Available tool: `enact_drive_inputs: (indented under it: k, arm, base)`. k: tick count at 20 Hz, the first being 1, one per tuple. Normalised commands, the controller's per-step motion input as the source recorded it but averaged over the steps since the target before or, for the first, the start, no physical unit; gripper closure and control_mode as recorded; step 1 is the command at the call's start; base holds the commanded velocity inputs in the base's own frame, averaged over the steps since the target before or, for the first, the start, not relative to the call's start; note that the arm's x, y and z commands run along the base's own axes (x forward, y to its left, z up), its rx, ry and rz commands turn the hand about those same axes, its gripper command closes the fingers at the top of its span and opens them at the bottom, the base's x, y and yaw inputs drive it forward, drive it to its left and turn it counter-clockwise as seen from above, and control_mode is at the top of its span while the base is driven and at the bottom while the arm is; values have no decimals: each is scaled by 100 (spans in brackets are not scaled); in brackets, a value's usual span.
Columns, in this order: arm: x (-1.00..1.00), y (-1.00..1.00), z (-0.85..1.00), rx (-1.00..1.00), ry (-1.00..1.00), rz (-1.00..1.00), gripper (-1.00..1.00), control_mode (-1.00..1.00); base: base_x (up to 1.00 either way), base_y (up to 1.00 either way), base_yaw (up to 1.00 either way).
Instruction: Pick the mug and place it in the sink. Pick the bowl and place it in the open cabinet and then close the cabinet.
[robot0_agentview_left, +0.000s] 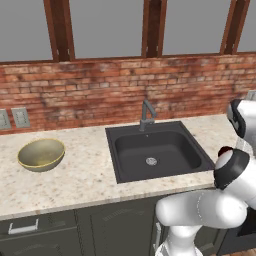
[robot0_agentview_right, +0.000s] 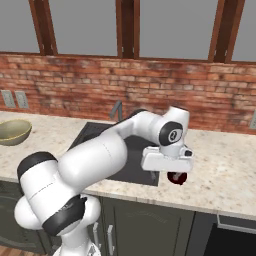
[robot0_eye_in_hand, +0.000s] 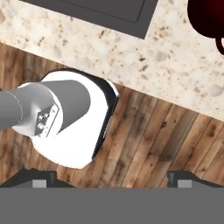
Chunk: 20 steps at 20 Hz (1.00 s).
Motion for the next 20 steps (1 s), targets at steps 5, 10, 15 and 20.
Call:
enact_drive_inputs:
  k: [5, 10, 15, 20]
  arm:
    - [16, -24, -29, 0, 0, 3, -100, -100]
    - [19, -22, -21, 0, 0, 3, -100, -100]
    - [27, -7, -25, 1, 0, 5, -100, -100]
    - [24, -11, -20, 3, 0, 8, -100, -100]
  base:
    - [0, 0, 0]
    - [0, 0, 0]
    - [0, 0, 0]
    - [0, 0, 0]
